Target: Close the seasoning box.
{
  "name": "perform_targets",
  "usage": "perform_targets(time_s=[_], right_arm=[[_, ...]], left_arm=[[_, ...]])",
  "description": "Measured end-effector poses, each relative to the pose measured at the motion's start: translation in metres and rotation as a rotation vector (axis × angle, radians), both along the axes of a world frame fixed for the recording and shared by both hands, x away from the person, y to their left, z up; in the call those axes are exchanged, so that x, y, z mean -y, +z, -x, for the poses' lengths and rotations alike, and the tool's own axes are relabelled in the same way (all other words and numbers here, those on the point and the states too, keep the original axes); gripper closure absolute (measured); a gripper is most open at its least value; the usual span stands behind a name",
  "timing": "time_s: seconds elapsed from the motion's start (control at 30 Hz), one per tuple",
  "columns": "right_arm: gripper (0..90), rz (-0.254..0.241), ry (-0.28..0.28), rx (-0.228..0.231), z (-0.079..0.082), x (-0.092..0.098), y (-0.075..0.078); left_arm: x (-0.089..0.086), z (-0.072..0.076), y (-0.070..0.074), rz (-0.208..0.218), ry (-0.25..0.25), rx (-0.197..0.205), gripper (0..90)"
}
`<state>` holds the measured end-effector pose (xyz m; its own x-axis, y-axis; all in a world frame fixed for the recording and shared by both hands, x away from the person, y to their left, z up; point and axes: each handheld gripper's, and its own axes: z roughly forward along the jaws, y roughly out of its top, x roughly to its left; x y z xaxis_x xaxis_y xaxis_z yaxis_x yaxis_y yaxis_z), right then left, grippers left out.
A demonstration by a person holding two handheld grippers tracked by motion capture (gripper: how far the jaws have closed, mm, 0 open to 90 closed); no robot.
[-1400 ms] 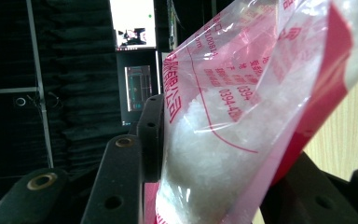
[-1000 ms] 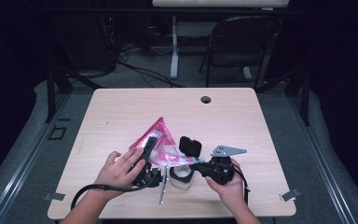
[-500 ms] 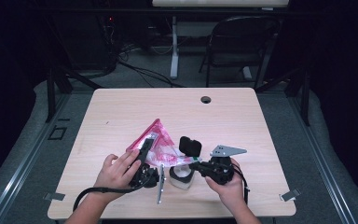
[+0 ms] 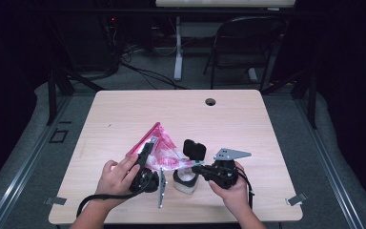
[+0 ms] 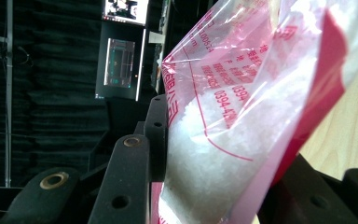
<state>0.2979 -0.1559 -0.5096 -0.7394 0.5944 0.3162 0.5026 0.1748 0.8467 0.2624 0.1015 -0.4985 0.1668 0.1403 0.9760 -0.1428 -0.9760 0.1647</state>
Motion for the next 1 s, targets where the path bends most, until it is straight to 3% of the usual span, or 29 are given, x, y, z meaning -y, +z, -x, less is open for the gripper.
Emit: perform_targets(time_s=[0.53,1.0], right_arm=[[90.0,0.005,0.002,0.006,0.0,-0.002,0.001],[90.0,0.0,0.008,0.014,0.0,-0.003,0.003]], left_arm=[[-0.005,0.001,-0.006,0.068,0.009,-0.026,68.0],[-0.01,0.001,-0.011,0.14,0.032,-0.095,68.6]])
